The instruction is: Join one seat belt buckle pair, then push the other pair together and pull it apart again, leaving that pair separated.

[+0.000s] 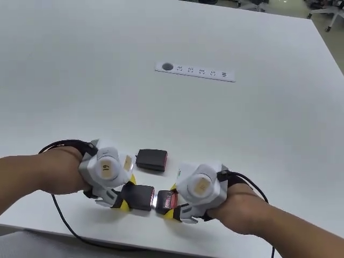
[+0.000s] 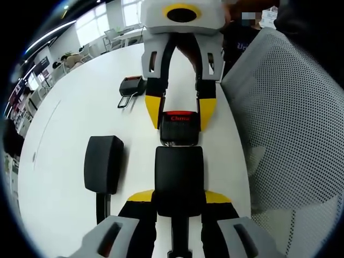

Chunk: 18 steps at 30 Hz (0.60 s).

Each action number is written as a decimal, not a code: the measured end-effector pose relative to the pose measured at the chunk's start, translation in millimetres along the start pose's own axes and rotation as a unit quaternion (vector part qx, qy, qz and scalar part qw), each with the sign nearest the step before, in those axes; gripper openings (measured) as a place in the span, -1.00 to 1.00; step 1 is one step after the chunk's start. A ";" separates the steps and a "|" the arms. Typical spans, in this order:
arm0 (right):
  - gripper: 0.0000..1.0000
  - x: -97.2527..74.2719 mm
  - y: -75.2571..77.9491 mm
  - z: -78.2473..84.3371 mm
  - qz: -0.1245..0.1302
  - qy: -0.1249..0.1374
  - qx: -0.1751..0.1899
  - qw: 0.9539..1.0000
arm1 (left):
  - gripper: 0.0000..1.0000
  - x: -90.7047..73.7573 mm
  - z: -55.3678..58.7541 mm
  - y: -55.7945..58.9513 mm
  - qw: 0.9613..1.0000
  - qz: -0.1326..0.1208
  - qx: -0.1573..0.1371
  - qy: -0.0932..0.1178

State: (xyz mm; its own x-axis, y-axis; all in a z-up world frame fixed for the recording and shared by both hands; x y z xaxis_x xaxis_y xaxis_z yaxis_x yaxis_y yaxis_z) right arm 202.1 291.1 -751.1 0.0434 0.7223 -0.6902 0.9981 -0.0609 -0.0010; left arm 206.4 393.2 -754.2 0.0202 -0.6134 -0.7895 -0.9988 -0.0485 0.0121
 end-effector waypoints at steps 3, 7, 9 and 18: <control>-0.41 -0.7 0.4 1.3 -0.001 -0.001 0.001 1.000 | -0.37 0.4 -0.5 0.3 1.000 0.001 0.002 -0.002; -0.41 -1.2 0.6 2.3 -0.003 -0.002 0.001 1.000 | -0.37 0.9 0.4 0.5 1.000 0.001 0.004 -0.005; -0.41 -0.9 2.0 3.3 -0.005 -0.001 0.001 1.000 | -0.37 0.9 0.7 0.5 1.000 0.002 0.005 -0.006; -0.41 1.5 3.4 4.5 -0.007 -0.003 0.002 1.000 | -0.36 0.9 2.2 -0.2 1.000 0.004 0.006 -0.013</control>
State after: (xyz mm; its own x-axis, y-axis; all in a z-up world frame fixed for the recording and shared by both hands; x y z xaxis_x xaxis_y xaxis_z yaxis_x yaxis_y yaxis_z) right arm 205.4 288.9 -755.4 0.0300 0.7186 -0.6948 0.9984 -0.0543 -0.0131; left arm 206.4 394.4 -756.2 0.0112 -0.5936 -0.8047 -0.9993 -0.0348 0.0118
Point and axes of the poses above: the centre of the closed fingertips' face, and the gripper's own axes: x roughly forward along the fingers, y roughly to its right, z roughly out of its underside, the point moved 3 cm from there along -x, roughly backward along the fingers, and after that the axes turned 10 degrees about y, right-handed, at the moved point
